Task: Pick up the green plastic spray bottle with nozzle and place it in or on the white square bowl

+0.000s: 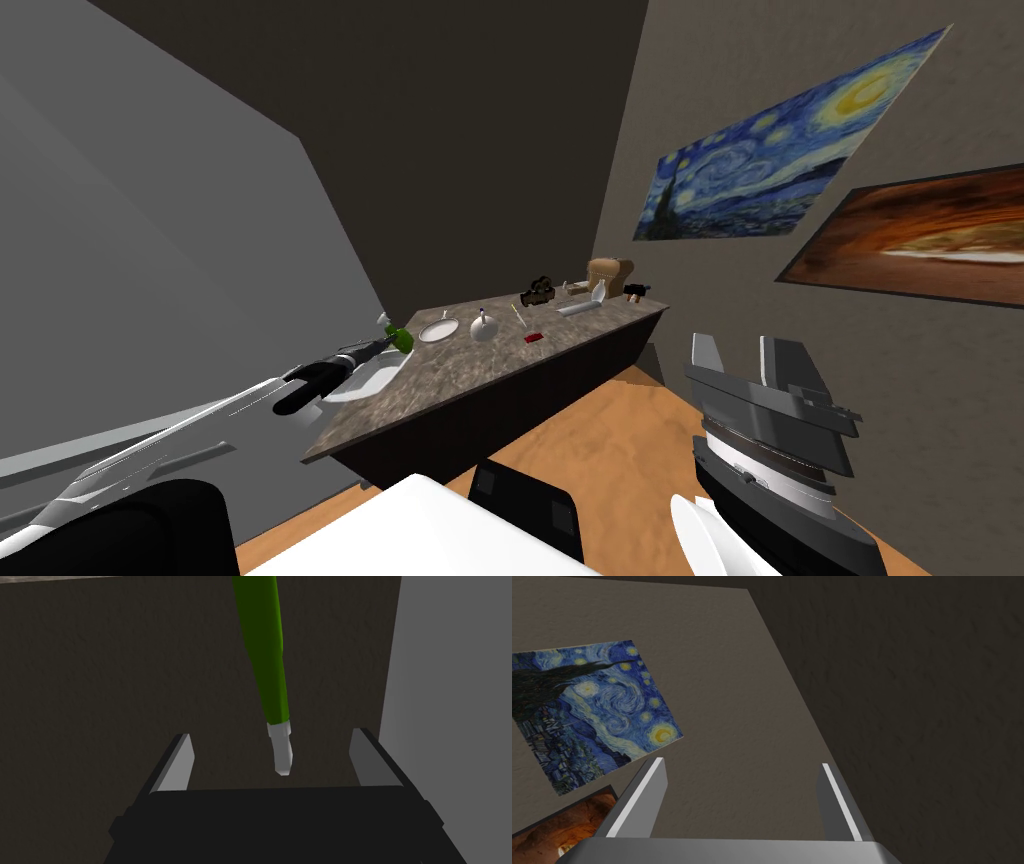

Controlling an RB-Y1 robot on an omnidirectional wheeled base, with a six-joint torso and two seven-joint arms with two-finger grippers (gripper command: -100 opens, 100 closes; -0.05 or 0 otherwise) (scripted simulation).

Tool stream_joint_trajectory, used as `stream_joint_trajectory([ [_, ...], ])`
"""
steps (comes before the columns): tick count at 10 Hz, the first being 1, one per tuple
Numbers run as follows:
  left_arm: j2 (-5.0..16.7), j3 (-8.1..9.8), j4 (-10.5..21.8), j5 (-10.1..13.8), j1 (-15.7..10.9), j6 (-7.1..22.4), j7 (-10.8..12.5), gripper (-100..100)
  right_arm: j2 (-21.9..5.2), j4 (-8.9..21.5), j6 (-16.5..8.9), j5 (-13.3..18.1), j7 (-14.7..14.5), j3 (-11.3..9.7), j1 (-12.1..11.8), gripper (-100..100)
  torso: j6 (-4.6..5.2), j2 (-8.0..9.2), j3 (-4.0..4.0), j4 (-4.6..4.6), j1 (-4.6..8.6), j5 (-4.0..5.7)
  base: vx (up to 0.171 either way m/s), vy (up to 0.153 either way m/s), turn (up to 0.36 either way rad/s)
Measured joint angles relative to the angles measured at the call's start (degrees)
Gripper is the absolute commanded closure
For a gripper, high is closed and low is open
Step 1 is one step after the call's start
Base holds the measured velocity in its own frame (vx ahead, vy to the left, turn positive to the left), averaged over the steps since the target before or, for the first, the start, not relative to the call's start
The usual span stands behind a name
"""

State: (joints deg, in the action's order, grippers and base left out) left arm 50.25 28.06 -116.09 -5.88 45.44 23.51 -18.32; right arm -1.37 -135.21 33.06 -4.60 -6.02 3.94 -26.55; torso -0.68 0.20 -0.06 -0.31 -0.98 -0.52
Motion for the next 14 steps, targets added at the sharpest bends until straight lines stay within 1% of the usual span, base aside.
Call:
stream_joint_trajectory([
  [1,1.67,-1.26,1.51,1.73,0.67,0.98,1.33,-100,-0.01,0.0,0.0,0.0,0.0,-0.01,0.03,0,0.07,0.41,0.21,0.07,-0.22,-0.04,-0.224,0.126,-0.421],
  [2,3.17,-2.92,2.83,2.97,0.88,2.07,3.01,-100,-0.01,0.01,-0.01,0.0,0.0,0.0,0.04,0,0.06,0.72,0.41,0.16,-0.44,-0.1,-0.177,0.09,-0.427],
  [3,4.78,-4.03,3.83,3.44,0.6,2.44,4.61,-100,-0.01,0.01,-0.01,0.0,0.0,0.0,0.03,0,0.06,0.68,0.4,0.16,-0.39,-0.09,-0.073,0.048,-0.125],
  [4,5.8,-4.33,4.05,3.7,0.57,2.55,6.02,-100,-0.01,0.01,-0.01,0.0,0.0,0.01,0.01,0,-0.03,0.38,0.24,0.11,-0.29,-0.07,-0.193,0.078,-0.364],
  [5,6.9,-5.94,4.78,4.86,0.97,4.17,7.51,-100,-0.01,0.01,-0.01,0.0,0.0,0.0,0.04,0,0.07,0.66,0.36,0.13,-0.37,-0.09,-0.24,0.124,-0.477],
  [6,8.5,-7.35,6.45,6.59,1.63,4.73,9.17,-100,-0.01,0.01,-0.01,0.0,0.0,0.0,0.03,0,0.04,0.81,0.47,0.19,-0.54,-0.12,-0.138,0.074,-0.269],
  [7,10.26,-8.31,7.69,7.39,1.42,4.9,10.82,-100,-0.01,0.01,-0.01,0.0,0.0,0.01,0.02,0,0.0,0.57,0.35,0.15,-0.45,-0.11,-0.034,0.009,-0.029],
  [8,11.73,-8.78,8.36,7.56,1.13,4.99,12.45,-100,-0.01,0.01,0.0,0.0,0.0,0.01,0.0,0,-0.05,0.21,0.15,0.07,-0.25,-0.07,-0.203,0.023,-0.312],
  [9,13.1,-10.95,10.07,8.68,0.58,6.48,14.03,-100,-0.01,0.01,-0.01,0.0,0.0,0.0,0.03,0,0.04,0.59,0.32,0.11,-0.26,-0.07,-0.263,0.047,-0.384],
  [10,15.15,-12.9,12.47,10.56,0.47,7.27,15.63,-100,-0.01,0.01,-0.01,0.0,0.0,0.0,0.03,0,0.0,0.81,0.47,0.19,-0.34,-0.07,-0.133,0.04,-0.337],
  [11,16.86,-13.53,12.92,11.2,0.89,7.6,17.25,-100,-0.01,0.01,-0.01,0.0,0.0,0.01,0.02,0,0.01,0.54,0.34,0.15,-0.35,-0.07,-0.023,0.026,-0.13],
  [12,18.26,-13.59,12.85,11.44,1.15,7.75,18.88,-100,-0.01,0.01,0.0,0.0,0.0,0.01,0.0,0,-0.05,0.16,0.12,0.06,-0.33,-0.07,0.024,0.015,0.017],
  [13,18.79,-13.51,12.75,11.49,1.36,7.78,20.14,-100,-0.01,0.0,0.0,0.0,0.0,0.02,-0.01,0,-0.06,-0.08,-0.02,0.0,-0.3,-0.07,-0.169,0.034,-0.335],
  [14,21.05,-15.13,15.42,13.65,1.58,8.23,21.63,-100,-0.01,0.01,-0.01,0.0,0.0,0.0,0.02,0,0.03,0.38,0.2,0.07,-0.37,-0.08,-0.27,0.018,-0.382],
])
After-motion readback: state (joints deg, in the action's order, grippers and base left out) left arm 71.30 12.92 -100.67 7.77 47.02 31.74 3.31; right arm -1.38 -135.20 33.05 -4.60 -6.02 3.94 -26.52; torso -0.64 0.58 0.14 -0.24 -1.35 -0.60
